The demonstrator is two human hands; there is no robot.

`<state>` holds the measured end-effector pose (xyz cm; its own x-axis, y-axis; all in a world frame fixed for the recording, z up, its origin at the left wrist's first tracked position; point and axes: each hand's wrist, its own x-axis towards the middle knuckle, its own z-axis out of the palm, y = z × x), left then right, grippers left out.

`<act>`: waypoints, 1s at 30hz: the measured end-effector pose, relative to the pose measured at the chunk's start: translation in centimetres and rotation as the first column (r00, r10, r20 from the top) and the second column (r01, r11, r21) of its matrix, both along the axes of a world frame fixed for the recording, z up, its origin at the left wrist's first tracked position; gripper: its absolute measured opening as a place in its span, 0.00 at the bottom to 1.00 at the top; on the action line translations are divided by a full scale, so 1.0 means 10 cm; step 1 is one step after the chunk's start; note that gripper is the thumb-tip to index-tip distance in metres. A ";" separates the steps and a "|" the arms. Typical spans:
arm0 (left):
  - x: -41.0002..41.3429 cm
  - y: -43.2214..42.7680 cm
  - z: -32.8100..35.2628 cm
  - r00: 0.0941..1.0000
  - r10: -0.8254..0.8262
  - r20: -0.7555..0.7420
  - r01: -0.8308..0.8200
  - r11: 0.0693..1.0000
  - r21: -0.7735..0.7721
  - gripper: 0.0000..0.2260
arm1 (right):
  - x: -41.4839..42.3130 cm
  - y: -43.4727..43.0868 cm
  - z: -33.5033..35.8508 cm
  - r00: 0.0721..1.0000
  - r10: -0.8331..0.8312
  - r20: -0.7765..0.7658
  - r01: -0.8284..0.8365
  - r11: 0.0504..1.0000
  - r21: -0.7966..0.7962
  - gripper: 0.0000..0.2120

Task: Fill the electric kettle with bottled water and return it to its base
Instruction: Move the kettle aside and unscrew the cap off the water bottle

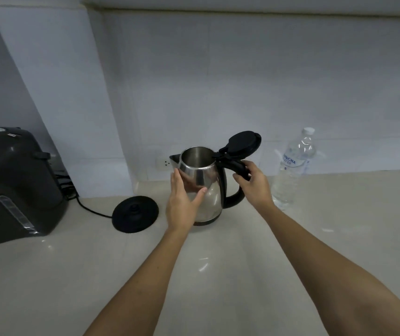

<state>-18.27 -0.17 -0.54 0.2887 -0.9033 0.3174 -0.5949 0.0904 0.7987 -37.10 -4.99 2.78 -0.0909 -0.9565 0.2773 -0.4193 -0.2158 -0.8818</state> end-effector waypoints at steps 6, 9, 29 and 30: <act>-0.53 0.13 -0.21 0.995 -0.069 -0.078 0.070 0.997 0.017 0.41 | -0.52 0.22 -0.17 0.999 -0.044 -0.008 0.045 0.997 0.058 0.16; -0.69 0.18 -0.30 0.993 -0.110 -0.053 0.111 0.994 0.020 0.39 | -0.70 0.29 -0.26 0.997 -0.070 0.011 0.069 0.995 0.070 0.15; -0.94 0.32 -0.64 0.996 -0.092 0.018 0.090 0.991 0.098 0.36 | -1.05 0.34 -0.53 0.999 -0.017 -0.035 0.023 0.984 0.178 0.15; -0.95 0.33 -0.64 0.996 -0.090 0.027 0.087 0.991 0.097 0.37 | -1.05 0.33 -0.52 0.999 -0.007 -0.050 0.016 0.984 0.179 0.15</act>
<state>-27.73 3.14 -6.92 0.1974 -0.9515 0.2361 -0.6125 0.0683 0.7875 -47.64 -1.67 -2.46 -0.0928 -0.9901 0.1057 -0.4641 -0.0509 -0.8843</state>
